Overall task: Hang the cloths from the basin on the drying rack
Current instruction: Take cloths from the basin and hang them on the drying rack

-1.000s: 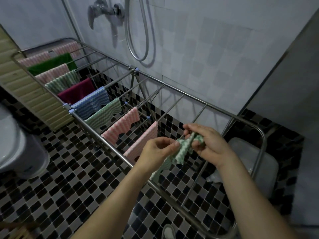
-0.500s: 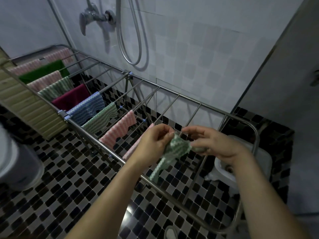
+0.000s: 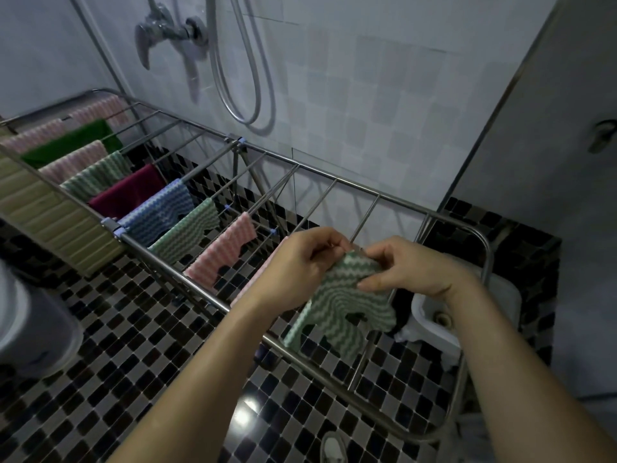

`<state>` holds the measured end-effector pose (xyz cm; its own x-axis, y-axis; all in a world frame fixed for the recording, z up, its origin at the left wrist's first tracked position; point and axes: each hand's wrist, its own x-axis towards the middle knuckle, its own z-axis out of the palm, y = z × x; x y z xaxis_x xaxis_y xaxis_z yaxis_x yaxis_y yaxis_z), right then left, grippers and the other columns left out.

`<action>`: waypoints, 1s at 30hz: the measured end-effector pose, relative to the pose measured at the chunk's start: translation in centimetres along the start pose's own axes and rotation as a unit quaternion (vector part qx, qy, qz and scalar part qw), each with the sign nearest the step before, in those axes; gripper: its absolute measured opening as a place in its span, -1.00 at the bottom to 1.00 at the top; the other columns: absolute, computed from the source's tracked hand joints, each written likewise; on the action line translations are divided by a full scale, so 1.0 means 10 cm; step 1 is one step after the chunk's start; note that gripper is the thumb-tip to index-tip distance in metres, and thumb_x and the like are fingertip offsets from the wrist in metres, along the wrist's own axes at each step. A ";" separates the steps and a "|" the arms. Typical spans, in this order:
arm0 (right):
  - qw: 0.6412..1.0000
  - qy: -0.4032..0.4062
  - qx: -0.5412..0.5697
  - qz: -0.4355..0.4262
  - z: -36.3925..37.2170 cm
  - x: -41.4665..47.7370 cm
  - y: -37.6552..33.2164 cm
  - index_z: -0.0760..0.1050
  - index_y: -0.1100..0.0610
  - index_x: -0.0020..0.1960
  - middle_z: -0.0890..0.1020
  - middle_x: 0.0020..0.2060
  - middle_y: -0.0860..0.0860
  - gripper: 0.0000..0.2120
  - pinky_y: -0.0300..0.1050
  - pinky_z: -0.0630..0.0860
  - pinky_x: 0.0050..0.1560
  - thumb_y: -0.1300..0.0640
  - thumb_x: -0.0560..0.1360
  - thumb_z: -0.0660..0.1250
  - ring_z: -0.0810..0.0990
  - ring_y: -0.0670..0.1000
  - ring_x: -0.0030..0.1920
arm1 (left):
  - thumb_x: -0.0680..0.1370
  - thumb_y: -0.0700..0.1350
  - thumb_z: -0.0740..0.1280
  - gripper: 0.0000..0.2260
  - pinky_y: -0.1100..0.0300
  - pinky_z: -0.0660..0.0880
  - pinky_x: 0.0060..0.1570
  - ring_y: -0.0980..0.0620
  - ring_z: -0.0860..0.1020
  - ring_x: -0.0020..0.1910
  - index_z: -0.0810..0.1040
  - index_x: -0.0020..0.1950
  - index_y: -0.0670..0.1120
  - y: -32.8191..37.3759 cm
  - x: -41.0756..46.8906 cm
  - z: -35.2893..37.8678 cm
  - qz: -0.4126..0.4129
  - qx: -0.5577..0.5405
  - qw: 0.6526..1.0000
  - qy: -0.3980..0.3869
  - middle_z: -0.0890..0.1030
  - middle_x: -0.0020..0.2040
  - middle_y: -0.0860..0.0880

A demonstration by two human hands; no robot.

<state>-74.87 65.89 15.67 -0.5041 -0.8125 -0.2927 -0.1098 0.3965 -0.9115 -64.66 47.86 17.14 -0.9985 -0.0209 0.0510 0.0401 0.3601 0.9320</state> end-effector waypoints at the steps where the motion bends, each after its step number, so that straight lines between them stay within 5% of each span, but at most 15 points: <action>1: 1.000 0.009 -0.007 0.003 -0.06 -0.04 0.03 0.64 0.16 -0.03 0.72 -0.12 0.05 -0.87 -0.09 0.61 -0.03 0.27 0.43 0.46 0.69 0.04 -0.07 | 0.63 -0.26 0.21 -0.84 0.11 0.45 -0.23 -0.20 0.57 -0.24 0.57 -0.04 -0.09 -0.02 0.01 -0.01 -0.002 -0.012 1.000 0.004 0.61 -0.22 -0.18; 3: 0.999 0.033 0.001 0.009 -0.18 -0.14 0.06 0.62 0.15 -0.09 0.68 -0.27 -0.06 -0.93 -0.20 0.56 -0.22 0.26 0.44 0.44 0.65 -0.10 -0.23 | 0.64 -0.28 0.16 -0.79 -0.01 0.45 -0.26 -0.35 0.52 -0.22 0.55 0.00 -0.06 -0.04 0.00 -0.04 -0.007 -0.046 0.999 0.004 0.57 -0.16 -0.33; 6: 0.997 0.067 0.040 0.017 -0.33 -0.28 0.15 0.61 0.12 -0.13 0.63 -0.34 -0.11 -0.92 -0.29 0.50 -0.33 0.26 0.41 0.46 0.58 -0.17 -0.31 | 0.62 -0.36 0.13 -0.66 -0.20 0.61 -0.14 -0.28 0.62 -0.11 0.61 -0.01 -0.01 -0.01 -0.03 -0.02 -0.009 -0.023 0.999 -0.032 0.65 -0.08 -0.18; 9: 0.985 0.093 0.143 -0.004 -0.45 -0.41 0.28 0.59 0.11 -0.20 0.61 -0.30 0.03 -0.79 -0.26 0.56 -0.38 0.21 0.25 0.60 0.59 -0.05 -0.30 | 0.59 -0.43 0.14 -0.65 0.22 0.59 -0.31 0.14 0.62 -0.27 0.66 0.01 -0.10 0.03 -0.06 0.08 -0.034 -0.023 0.992 -0.118 0.68 -0.06 0.09; 12: 0.960 0.124 0.248 -0.036 -0.50 -0.56 0.34 0.57 0.12 -0.24 0.57 -0.31 0.10 -0.67 -0.26 0.55 -0.47 0.16 0.10 0.66 0.58 -0.02 -0.36 | 0.61 -0.36 0.18 -0.71 0.29 0.54 -0.34 0.06 0.59 -0.33 0.65 0.11 -0.13 0.06 -0.08 0.21 -0.056 -0.044 0.981 -0.180 0.66 0.05 0.04; 15: 0.954 0.139 0.262 -0.040 -0.52 -0.71 0.27 0.55 0.12 -0.26 0.60 -0.36 0.06 -0.82 -0.27 0.52 -0.51 0.36 0.31 0.47 0.59 -0.05 -0.39 | 0.61 -0.35 0.18 -0.72 0.22 0.57 -0.29 -0.05 0.58 -0.29 0.59 0.21 -0.16 0.08 -0.10 0.28 -0.071 -0.113 0.963 -0.235 0.68 -0.01 -0.03; 18: 0.974 0.146 0.170 0.041 -0.51 -0.63 0.33 0.53 0.17 -0.11 0.66 -0.25 0.07 -0.88 -0.25 0.58 -0.40 0.36 0.43 0.37 0.64 -0.04 -0.28 | 0.62 -0.32 0.18 -0.71 0.20 0.60 -0.23 -0.02 0.62 -0.25 0.56 0.28 -0.13 -0.01 -0.09 0.32 -0.087 -0.086 0.961 -0.246 0.65 0.07 -0.06; 22: 0.975 0.162 -0.012 0.150 -0.25 -0.21 0.65 0.55 0.12 -0.07 0.66 -0.09 0.10 -0.91 -0.09 0.64 -0.13 0.29 0.50 0.38 0.66 0.05 -0.10 | 0.62 -0.26 0.22 -0.69 0.25 0.62 -0.14 0.06 0.67 -0.10 0.54 0.32 -0.07 -0.39 -0.14 0.43 -0.080 0.123 0.961 -0.234 0.62 0.19 -0.06; 27: 0.955 0.219 -0.133 0.151 0.16 0.13 0.89 0.57 0.10 -0.11 0.62 -0.16 0.02 -0.97 -0.05 0.60 -0.12 0.18 0.47 0.41 0.61 0.01 -0.14 | 0.57 -0.34 0.25 -0.61 0.11 0.63 -0.01 0.03 0.65 0.04 0.51 0.34 -0.04 -0.79 -0.26 0.51 -0.135 0.243 0.932 -0.232 0.60 0.23 -0.05; 30: 0.950 0.231 -0.168 0.125 0.25 0.21 0.86 0.58 0.09 -0.05 0.58 -0.18 -0.02 -0.95 -0.17 0.45 -0.23 0.15 0.49 0.39 0.56 -0.02 -0.18 | 0.55 -0.37 0.23 -0.63 0.18 0.64 -0.15 0.02 0.65 -0.08 0.55 0.28 -0.07 -0.83 -0.30 0.51 -0.142 0.253 0.932 -0.218 0.62 0.14 -0.07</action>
<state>-74.72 66.49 6.47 -0.8637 -0.4322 -0.2594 -0.1656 0.7294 -0.6638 -62.19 49.71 7.41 -0.8908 0.1584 -0.4260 -0.1415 0.7941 0.5911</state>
